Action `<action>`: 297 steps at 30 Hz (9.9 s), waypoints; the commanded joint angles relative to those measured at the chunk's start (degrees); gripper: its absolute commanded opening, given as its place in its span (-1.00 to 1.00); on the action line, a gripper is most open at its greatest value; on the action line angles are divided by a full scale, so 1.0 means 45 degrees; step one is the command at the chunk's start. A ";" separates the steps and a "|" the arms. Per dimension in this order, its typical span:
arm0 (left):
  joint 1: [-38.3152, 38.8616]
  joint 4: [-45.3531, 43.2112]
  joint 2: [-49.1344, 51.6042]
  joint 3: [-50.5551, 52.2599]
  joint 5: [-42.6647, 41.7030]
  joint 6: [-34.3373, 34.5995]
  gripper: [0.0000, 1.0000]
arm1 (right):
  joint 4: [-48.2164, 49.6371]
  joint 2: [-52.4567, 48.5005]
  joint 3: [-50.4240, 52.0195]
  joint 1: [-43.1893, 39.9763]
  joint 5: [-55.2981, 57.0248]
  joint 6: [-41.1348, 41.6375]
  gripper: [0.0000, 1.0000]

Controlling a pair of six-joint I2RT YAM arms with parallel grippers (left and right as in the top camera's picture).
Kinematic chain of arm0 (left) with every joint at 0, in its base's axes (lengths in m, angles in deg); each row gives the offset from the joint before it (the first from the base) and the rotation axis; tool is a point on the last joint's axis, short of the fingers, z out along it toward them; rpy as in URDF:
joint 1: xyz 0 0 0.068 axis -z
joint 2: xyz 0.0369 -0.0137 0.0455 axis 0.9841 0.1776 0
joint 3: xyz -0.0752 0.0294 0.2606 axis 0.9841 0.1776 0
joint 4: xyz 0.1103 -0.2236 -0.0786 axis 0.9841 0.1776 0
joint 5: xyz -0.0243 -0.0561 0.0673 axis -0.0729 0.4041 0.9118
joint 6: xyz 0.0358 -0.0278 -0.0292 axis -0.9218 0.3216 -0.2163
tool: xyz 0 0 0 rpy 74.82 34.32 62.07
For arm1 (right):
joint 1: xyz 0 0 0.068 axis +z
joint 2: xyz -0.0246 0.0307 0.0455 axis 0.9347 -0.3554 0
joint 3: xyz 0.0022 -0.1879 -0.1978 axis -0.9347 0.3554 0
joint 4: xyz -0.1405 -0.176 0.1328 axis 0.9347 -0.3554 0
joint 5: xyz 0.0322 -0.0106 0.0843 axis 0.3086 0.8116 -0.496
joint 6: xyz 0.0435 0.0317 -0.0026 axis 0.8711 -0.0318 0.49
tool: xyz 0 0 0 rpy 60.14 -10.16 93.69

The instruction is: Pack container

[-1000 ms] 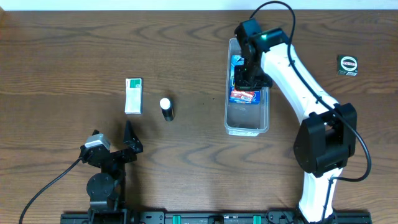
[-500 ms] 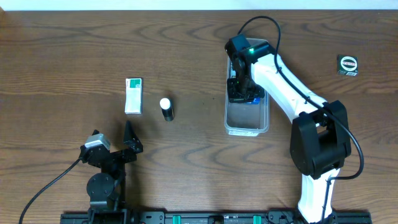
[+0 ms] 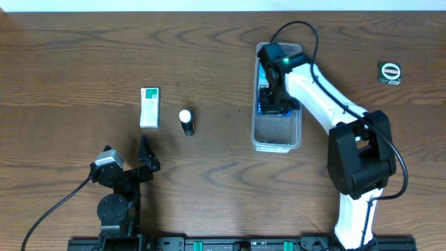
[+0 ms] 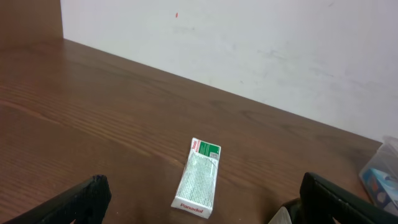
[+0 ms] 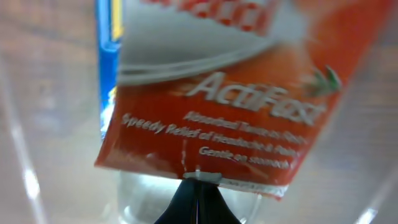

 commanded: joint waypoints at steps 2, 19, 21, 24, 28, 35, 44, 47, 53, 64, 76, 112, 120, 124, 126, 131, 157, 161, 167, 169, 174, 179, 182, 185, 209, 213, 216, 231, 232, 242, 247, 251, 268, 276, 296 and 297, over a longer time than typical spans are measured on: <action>-0.0078 0.0461 -0.0005 0.0277 0.0141 -0.0160 0.96 | 0.0437 0.0078 0.0058 -0.0627 0.0437 -0.0267 -0.96; -0.0078 0.0461 -0.0005 0.0277 0.0141 -0.0160 0.96 | 0.2297 0.0078 0.0058 -0.1005 -0.0753 -0.0146 -0.97; -0.0078 0.0461 -0.0005 0.0277 0.0141 -0.0160 0.96 | 0.2288 0.0078 0.0058 -0.1005 -0.0743 -0.0131 -0.95; -0.0078 0.0461 -0.0005 0.0277 0.0141 -0.0160 0.96 | 0.2336 0.0078 0.0058 -0.1010 -0.0699 -0.0102 -0.93; -0.0078 0.0461 -0.0005 0.0277 0.0141 -0.0160 0.96 | 0.2137 0.0112 -0.0199 -0.1015 -0.0709 -0.0126 -0.89; -0.0078 0.0461 -0.0005 0.0277 0.0141 -0.0160 0.96 | 0.0107 0.0996 -0.2681 -0.1209 -0.0806 -0.1035 -0.70; -0.0078 0.0461 -0.0005 0.0277 0.0141 -0.0160 0.96 | -0.1462 0.3614 -0.6067 -0.2846 0.0792 -0.4153 0.73; -0.0078 0.0461 -0.0005 0.0277 0.0141 -0.0160 0.96 | -0.1627 0.4065 -0.6071 -0.4007 0.1797 -0.5625 0.98; -0.0078 0.0461 -0.0005 0.0277 0.0141 -0.0160 0.96 | -0.1685 0.3449 -0.5663 -0.6824 0.1685 -0.6256 0.98; -0.0078 0.0461 -0.0005 0.0277 0.0141 -0.0160 0.96 | -0.0442 0.0787 -0.5663 -0.9413 -0.0481 -0.7694 0.98; -0.0078 0.0461 -0.0005 0.0277 0.0141 -0.0160 0.96 | 0.0860 -0.2186 -0.5663 -1.0025 -0.0699 -0.8592 0.99; -0.0078 0.0461 -0.0005 0.0277 0.0141 -0.0160 0.96 | 0.2710 -0.4847 -0.5654 -1.0176 -0.1146 -0.8160 0.98; -0.0078 0.0461 -0.0005 0.0277 0.0141 -0.0160 0.96 | 0.2744 -0.4896 -0.5654 -1.0253 -0.1146 -0.8150 0.91; -0.0078 0.0461 -0.0005 0.0277 0.0141 -0.0160 0.96 | 0.2720 -0.4901 -0.5654 -1.0258 -0.1151 -0.8150 0.91; -0.0078 0.0461 -0.0005 0.0277 0.0141 -0.0160 0.96 | 0.2764 -0.4901 -0.5654 -1.0258 -0.1151 -0.8155 0.91; -0.0078 0.0461 -0.0005 0.0277 0.0141 -0.0160 0.96 | 0.2856 -0.4901 -0.5654 -1.0258 -0.1608 -0.8160 0.83; -0.0078 0.0461 -0.0005 0.0277 0.0141 -0.0160 0.96 | 0.2982 -0.5217 -0.5654 -1.0268 -0.1273 -0.8150 0.60; -0.0078 0.0461 -0.0005 0.0277 0.0141 -0.0160 0.96 | 0.2982 -0.5217 -0.5659 -1.0268 -0.1268 -0.8150 0.45; -0.0078 0.0461 -0.0005 0.0277 0.0141 -0.0160 0.96 | 0.2919 -0.5202 -0.5683 -1.0268 -0.1277 -0.7859 0.25; -0.0078 0.0461 -0.0005 0.0277 0.0141 -0.0160 0.96 | 0.2875 -0.5149 -0.5683 -1.0263 -0.1273 -0.7708 0.22; -0.0078 0.0461 -0.0005 0.0277 0.0141 -0.0160 0.96 | 0.2642 -0.4707 -0.5683 -1.0229 -0.1287 -0.7320 0.22; -0.0078 0.0461 -0.0005 0.0277 0.0141 -0.0160 0.96 | 0.1982 -0.3589 -0.5693 -1.0074 -0.1987 -0.7077 0.22; -0.0078 0.0461 -0.0005 0.0277 0.0141 -0.0160 0.96 | 0.1409 -0.2506 -0.5693 -0.9865 -0.2749 -0.6363 0.20; -0.0078 0.0461 -0.0005 0.0277 0.0141 -0.0160 0.96 | 0.0714 -0.1297 -0.5693 -0.9530 -0.3779 -0.6042 0.19; -0.0078 0.0461 -0.0005 0.0277 0.0141 -0.0160 0.96 | -0.1025 0.1132 -0.4503 -0.1583 -0.1384 -0.1064 0.36; -0.0078 0.0461 -0.0005 0.0277 0.0141 -0.0160 0.96 | -0.0690 0.0291 -0.4410 -0.1054 -0.1166 -0.0549 0.39; -0.0078 0.0461 -0.0005 0.0277 0.0141 -0.0160 0.96 | -0.0466 -0.0301 -0.4410 -0.0899 -0.0704 -0.0301 0.40; -0.0078 0.0461 -0.0005 0.0277 0.0141 -0.0160 0.96 | -0.0160 -0.0942 -0.4415 -0.1025 -0.0544 -0.0442 0.45; -0.0078 0.0461 -0.0005 0.0277 0.0141 -0.0160 0.96 | -0.0131 -0.0937 -0.4420 -0.1030 -0.0714 -0.0447 0.47; -0.0078 0.0461 -0.0005 0.0277 0.0141 -0.0160 0.96 | -0.0155 -0.0918 -0.4420 -0.0879 -0.2822 -0.0850 0.43; -0.0078 0.0461 -0.0005 0.0277 0.0141 -0.0160 0.96 | -0.0369 -0.0918 -0.4420 -0.0646 -0.2463 -0.1010 0.36; -0.0078 0.0461 -0.0005 0.0277 0.0141 -0.0160 0.96 | -0.0661 -0.0918 -0.4420 -0.0544 -0.1530 -0.1001 0.32; -0.0078 0.0461 -0.0005 0.0277 0.0141 -0.0160 0.96 | -0.2069 0.2195 -0.4964 -0.3089 0.1122 -0.1341 0.98; -0.0078 0.0461 -0.0005 0.0277 0.0141 -0.0160 0.96 | -0.3599 0.2249 -0.4741 -0.6785 0.1404 -0.1345 0.98; -0.0078 0.0461 -0.0005 0.0277 0.0141 -0.0160 0.96 | -0.3696 0.2239 -0.4741 -0.8845 0.1161 -0.1302 0.99; -0.0078 0.0461 -0.0005 0.0277 0.0141 -0.0160 0.96 | -0.3696 0.2239 -0.4741 -0.8840 0.1161 -0.1302 0.99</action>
